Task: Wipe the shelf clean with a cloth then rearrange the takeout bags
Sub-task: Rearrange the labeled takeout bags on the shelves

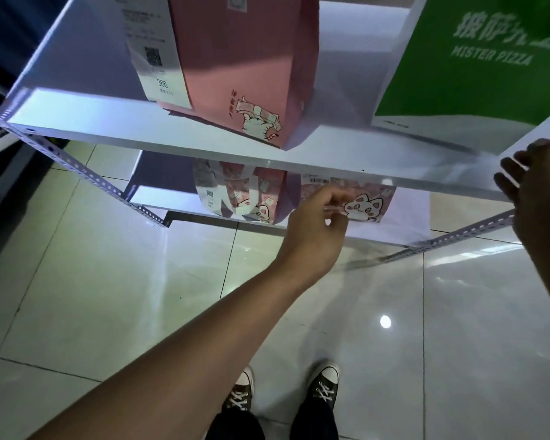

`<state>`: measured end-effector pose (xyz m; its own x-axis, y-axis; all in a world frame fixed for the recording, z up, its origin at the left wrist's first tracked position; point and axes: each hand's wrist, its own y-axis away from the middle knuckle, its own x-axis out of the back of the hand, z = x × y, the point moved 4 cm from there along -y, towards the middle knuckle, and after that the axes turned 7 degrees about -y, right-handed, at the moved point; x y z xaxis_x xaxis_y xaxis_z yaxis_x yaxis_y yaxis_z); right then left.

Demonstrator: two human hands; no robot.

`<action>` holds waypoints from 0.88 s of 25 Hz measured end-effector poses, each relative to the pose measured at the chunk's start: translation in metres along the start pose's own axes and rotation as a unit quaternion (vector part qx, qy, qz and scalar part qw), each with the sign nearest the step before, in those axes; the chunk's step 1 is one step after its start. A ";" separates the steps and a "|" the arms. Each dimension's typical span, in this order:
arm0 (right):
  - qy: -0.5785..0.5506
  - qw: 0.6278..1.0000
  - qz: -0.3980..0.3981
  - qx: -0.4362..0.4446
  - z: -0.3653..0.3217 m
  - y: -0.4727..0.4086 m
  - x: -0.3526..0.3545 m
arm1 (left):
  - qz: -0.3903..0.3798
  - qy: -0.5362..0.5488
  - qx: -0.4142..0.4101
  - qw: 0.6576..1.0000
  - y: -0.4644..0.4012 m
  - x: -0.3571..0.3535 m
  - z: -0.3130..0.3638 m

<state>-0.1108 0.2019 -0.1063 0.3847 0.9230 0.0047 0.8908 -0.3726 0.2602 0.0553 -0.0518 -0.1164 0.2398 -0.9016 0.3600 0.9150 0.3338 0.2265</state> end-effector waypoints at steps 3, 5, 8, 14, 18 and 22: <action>0.032 0.999 0.014 0.015 0.013 0.036 -0.003 | -0.007 -0.004 0.009 1.000 0.006 0.014 -0.012; 0.066 0.997 0.008 0.035 0.028 0.062 -0.007 | -0.009 -0.007 0.015 1.000 0.009 0.023 -0.023; 0.100 0.993 -0.011 0.069 0.056 0.097 -0.014 | -0.012 -0.018 0.024 0.999 0.017 0.038 -0.048; 0.121 0.989 -0.063 0.057 0.119 0.146 -0.025 | -0.010 -0.026 0.050 0.998 0.032 0.057 -0.092; 0.140 0.985 -0.098 0.032 0.151 0.166 -0.031 | 0.000 -0.036 0.063 0.997 0.036 0.062 -0.109; 0.152 0.978 -0.138 0.031 0.162 0.172 -0.057 | 0.015 -0.044 0.076 0.996 0.031 0.074 -0.121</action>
<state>0.0598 0.0700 -0.2179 0.0458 0.9717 0.2316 0.9674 -0.1010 0.2322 0.1408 -0.1416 -0.1923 0.2312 -0.8652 0.4450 0.8464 0.4044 0.3465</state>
